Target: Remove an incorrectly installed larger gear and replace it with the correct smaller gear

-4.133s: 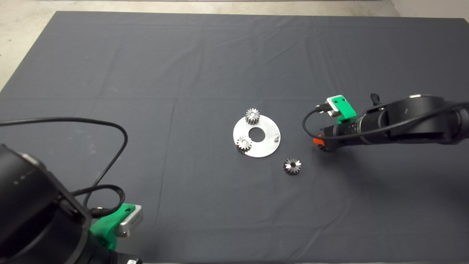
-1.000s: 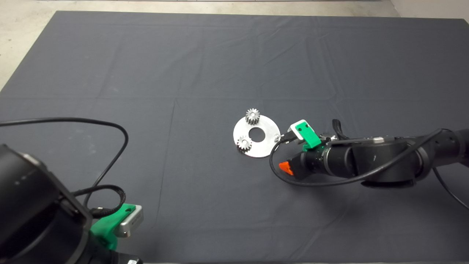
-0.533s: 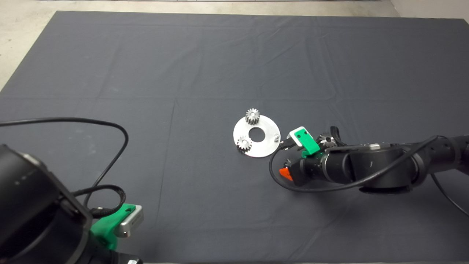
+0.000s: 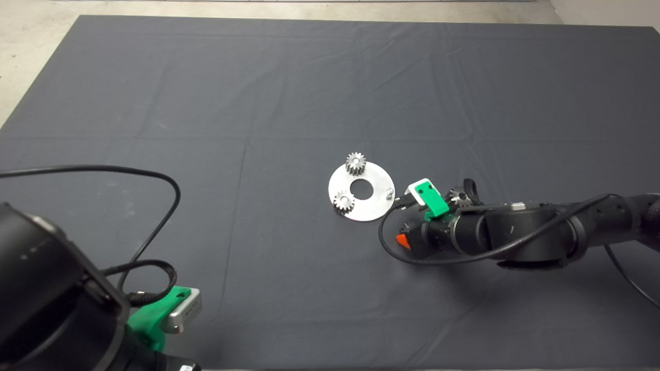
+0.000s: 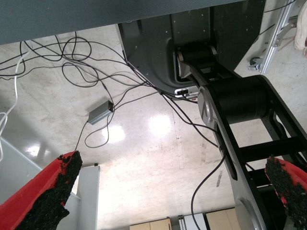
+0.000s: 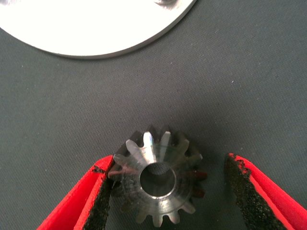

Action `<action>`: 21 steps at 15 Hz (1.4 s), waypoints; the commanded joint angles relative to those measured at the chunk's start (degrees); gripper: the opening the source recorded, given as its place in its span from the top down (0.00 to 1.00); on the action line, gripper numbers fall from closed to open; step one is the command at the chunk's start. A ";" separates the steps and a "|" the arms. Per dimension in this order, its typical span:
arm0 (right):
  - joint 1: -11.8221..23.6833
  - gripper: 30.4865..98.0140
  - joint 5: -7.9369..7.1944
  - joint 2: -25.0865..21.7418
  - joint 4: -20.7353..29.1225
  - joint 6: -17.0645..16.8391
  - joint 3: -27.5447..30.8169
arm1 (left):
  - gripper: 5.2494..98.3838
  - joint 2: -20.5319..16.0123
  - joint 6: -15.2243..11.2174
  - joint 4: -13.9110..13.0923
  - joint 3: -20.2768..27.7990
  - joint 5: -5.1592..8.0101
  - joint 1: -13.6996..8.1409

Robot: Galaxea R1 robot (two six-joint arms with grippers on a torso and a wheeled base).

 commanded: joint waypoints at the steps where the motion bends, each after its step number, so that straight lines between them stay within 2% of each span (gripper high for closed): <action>1: 0.92 0.54 0.03 -0.15 -1.66 0.03 0.41 | 0.00 -0.01 -0.42 -0.94 0.99 0.12 -0.63; 3: 0.92 0.60 0.03 -0.06 -1.66 0.03 0.67 | 0.00 -0.01 -0.42 -0.94 0.99 0.12 -0.63; 6: 0.92 0.62 0.12 0.27 -1.74 0.02 0.85 | 0.00 -0.01 -0.42 -0.94 0.99 0.12 -0.63; 7: 0.92 0.67 0.20 0.37 -1.83 -0.01 1.03 | 0.00 -0.01 -0.42 -0.94 0.99 0.12 -0.63; 10: 0.92 0.68 0.29 0.46 -3.50 -0.23 1.03 | 0.00 -0.01 -0.42 -0.94 0.99 0.12 -0.63; 16: 0.92 0.80 0.29 0.64 -4.56 -2.43 1.03 | 0.00 -0.01 -0.42 -0.94 0.99 0.12 -0.63; 21: 0.92 0.82 0.20 0.47 -4.56 -2.43 1.81 | 0.00 -0.01 -0.42 -0.94 0.99 0.12 -0.63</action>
